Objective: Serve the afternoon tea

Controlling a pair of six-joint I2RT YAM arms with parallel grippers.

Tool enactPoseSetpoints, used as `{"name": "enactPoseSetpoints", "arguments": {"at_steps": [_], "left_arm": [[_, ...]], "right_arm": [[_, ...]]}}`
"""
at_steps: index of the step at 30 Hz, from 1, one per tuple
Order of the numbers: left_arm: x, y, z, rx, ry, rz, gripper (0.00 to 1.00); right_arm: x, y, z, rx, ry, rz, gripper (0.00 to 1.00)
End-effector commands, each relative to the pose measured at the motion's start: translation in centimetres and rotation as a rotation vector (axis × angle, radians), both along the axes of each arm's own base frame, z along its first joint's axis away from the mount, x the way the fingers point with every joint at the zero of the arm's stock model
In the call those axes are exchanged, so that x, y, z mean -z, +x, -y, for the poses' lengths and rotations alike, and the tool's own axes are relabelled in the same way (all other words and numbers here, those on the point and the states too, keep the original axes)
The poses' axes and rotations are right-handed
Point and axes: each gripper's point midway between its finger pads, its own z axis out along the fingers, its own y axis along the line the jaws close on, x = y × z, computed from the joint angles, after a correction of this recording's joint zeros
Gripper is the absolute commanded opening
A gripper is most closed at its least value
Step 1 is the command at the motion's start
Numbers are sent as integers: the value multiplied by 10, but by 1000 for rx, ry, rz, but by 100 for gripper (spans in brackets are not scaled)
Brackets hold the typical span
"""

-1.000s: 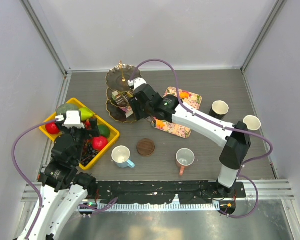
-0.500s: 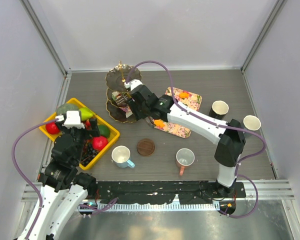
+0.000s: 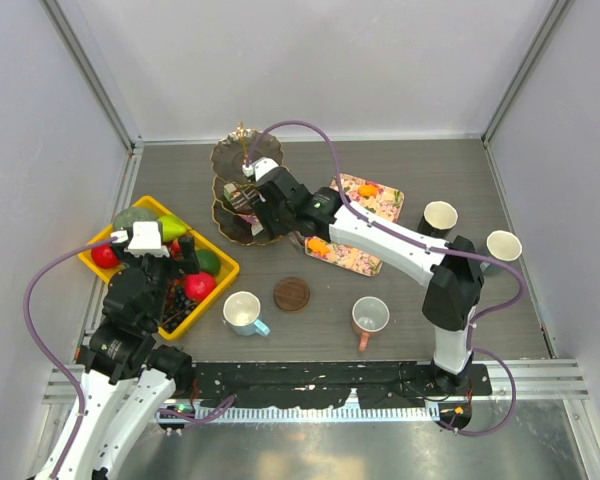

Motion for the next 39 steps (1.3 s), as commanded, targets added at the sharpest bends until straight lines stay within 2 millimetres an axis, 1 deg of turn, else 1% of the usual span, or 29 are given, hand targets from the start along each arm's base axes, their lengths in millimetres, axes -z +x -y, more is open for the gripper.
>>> {"name": "enactPoseSetpoints", "arguments": {"at_steps": [1, 5, 6, 9, 10, 11, 12, 13, 14, 22, 34, 39], "left_arm": [[-12, 3, -1, -8, -7, 50, 99], [-12, 3, -2, -10, -7, 51, 99], [-13, 3, -2, -11, -8, 53, 99], [-12, 3, -2, -10, -8, 53, 99], [-12, 3, -2, -10, -8, 53, 99], [-13, 2, -2, -11, -8, 54, 99], [-12, 3, -2, -12, -9, 53, 99], [-12, 3, -2, -11, -8, 53, 99], [-13, 2, -2, -11, -8, 54, 99], [-12, 3, -2, -11, -7, 51, 99], [-11, 3, -1, -8, -6, 48, 99], [-12, 3, -1, -8, -8, 51, 99]], "right_arm": [[-14, 5, -10, -20, 13, 37, 51], [-10, 3, -6, -21, -12, 25, 51], [-12, 3, -5, -22, -10, 25, 51], [-10, -1, 1, -16, -27, 16, 51], [-13, -2, 4, -13, -23, 17, 51], [-11, -4, 6, -10, -32, 12, 51], [-13, -5, 8, -8, -28, 15, 51], [-10, -7, 11, -7, -34, 9, 51], [-14, -8, 12, -7, -28, 11, 51], [-19, -15, 23, 8, -24, 8, 51], [-22, -23, 26, 3, -1, -15, 52], [-27, -25, 27, 3, 15, -11, 52]]}}
